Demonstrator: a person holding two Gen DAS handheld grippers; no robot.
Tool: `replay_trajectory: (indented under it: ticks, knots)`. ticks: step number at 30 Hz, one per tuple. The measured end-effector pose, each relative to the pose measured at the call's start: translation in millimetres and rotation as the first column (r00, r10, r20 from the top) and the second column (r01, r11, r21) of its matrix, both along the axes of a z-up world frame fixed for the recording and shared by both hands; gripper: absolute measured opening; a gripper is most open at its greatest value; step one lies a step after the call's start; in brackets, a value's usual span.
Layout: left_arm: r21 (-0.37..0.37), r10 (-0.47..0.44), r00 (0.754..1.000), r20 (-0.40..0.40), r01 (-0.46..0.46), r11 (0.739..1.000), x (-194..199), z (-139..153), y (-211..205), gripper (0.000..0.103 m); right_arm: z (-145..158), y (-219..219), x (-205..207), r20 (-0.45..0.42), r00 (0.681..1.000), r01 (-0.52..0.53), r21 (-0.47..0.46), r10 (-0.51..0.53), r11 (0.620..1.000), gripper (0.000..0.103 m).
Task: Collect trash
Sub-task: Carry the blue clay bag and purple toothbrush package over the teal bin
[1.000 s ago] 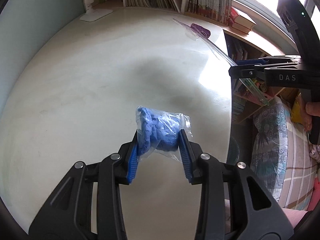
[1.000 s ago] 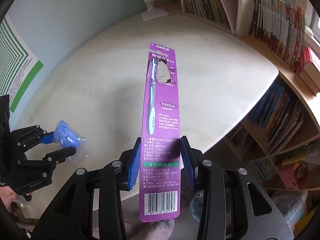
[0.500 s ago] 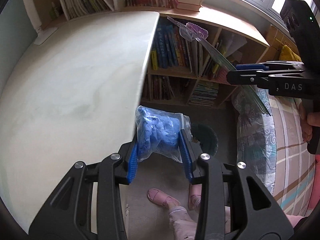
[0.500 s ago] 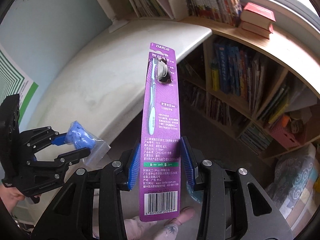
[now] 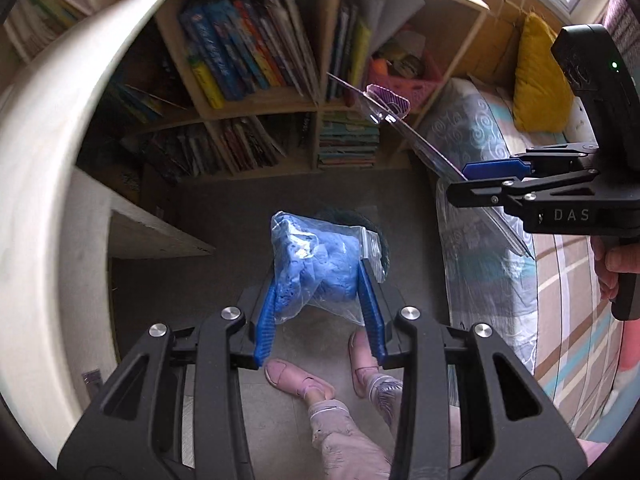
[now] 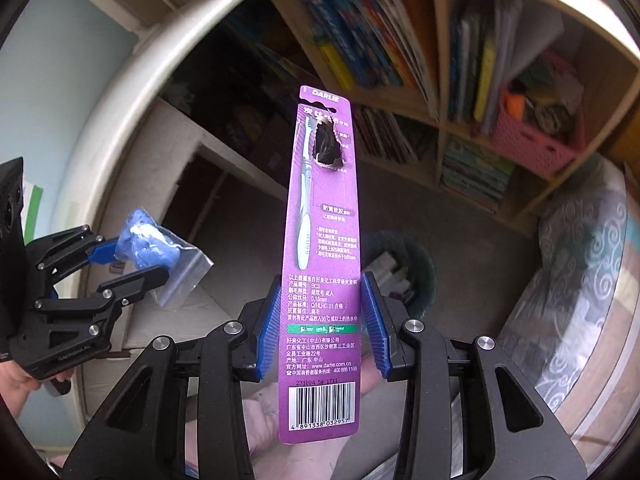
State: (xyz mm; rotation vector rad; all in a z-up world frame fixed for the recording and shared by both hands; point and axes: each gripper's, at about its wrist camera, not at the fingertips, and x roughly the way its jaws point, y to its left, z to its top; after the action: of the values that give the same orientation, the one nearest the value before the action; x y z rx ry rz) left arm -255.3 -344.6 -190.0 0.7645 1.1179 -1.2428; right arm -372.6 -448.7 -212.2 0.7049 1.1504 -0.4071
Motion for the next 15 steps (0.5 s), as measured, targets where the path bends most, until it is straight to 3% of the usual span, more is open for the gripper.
replay_trajectory:
  ticks: [8, 15]
  knots:
    - [0.092, -0.134, 0.991, -0.023, 0.135, 0.987, -25.4, -81.4, -40.5, 0.034, -85.8, -6.9, -32.9, -0.068, 0.996, 0.064, 0.11, -0.057, 0.992, 0.039]
    - [0.152, -0.172, 0.982, -0.076, 0.182, 0.971, -36.4, -146.5, -55.3, 0.034, -160.1, -5.7, -48.4, -0.131, 0.983, 0.148, 0.179, -0.126, 0.973, 0.039]
